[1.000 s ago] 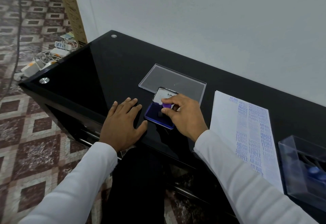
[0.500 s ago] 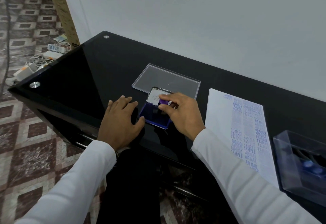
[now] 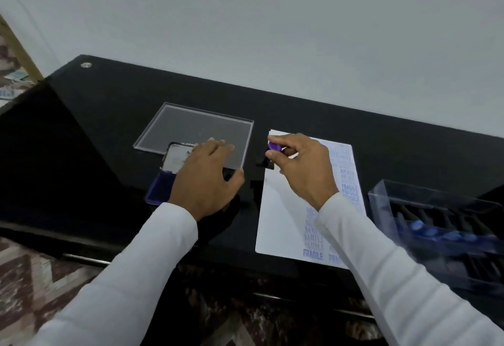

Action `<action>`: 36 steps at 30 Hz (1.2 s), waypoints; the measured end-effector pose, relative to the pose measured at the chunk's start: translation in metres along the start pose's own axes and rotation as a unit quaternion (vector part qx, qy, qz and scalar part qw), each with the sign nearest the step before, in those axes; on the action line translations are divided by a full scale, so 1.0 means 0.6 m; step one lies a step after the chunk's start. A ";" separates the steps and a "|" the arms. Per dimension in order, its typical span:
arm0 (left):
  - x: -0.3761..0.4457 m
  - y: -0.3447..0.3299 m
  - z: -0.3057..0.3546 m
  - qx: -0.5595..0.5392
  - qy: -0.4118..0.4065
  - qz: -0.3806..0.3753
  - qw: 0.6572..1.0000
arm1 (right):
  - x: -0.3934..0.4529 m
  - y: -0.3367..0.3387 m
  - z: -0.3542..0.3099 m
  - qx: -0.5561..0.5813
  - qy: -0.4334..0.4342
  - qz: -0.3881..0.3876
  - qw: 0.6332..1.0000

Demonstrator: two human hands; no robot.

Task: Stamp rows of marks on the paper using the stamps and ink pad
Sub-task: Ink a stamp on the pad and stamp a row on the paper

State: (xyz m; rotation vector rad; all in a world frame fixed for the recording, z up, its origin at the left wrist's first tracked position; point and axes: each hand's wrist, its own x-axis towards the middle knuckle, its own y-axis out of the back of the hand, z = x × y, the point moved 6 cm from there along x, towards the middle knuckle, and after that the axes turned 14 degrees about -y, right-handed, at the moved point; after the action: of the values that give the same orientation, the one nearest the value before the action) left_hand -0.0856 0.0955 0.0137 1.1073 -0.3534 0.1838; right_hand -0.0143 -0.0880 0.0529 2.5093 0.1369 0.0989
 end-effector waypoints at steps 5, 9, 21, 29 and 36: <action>0.050 -0.038 0.034 -0.008 -0.020 -0.017 1.000 | 0.028 0.042 0.037 -0.017 -0.018 0.027 0.999; 0.083 -0.073 0.043 -0.001 -0.022 -0.038 0.999 | 0.055 0.068 0.054 -0.036 -0.018 0.045 0.998; 0.174 -0.139 0.046 0.027 -0.074 -0.100 0.992 | 0.134 0.096 0.078 -0.048 -0.025 0.058 0.997; 0.173 -0.160 0.037 0.027 -0.084 -0.126 0.988 | 0.154 0.078 0.083 -0.043 -0.035 0.041 0.998; 0.174 -0.164 0.036 0.035 -0.083 -0.135 0.987 | 0.160 0.066 0.085 -0.062 -0.042 0.031 0.997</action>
State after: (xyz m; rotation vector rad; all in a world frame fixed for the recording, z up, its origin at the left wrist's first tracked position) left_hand 0.0388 0.0296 -0.0220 1.2308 -0.3440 -0.1374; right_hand 0.0892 -0.1376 0.0387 2.3905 0.0170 0.0268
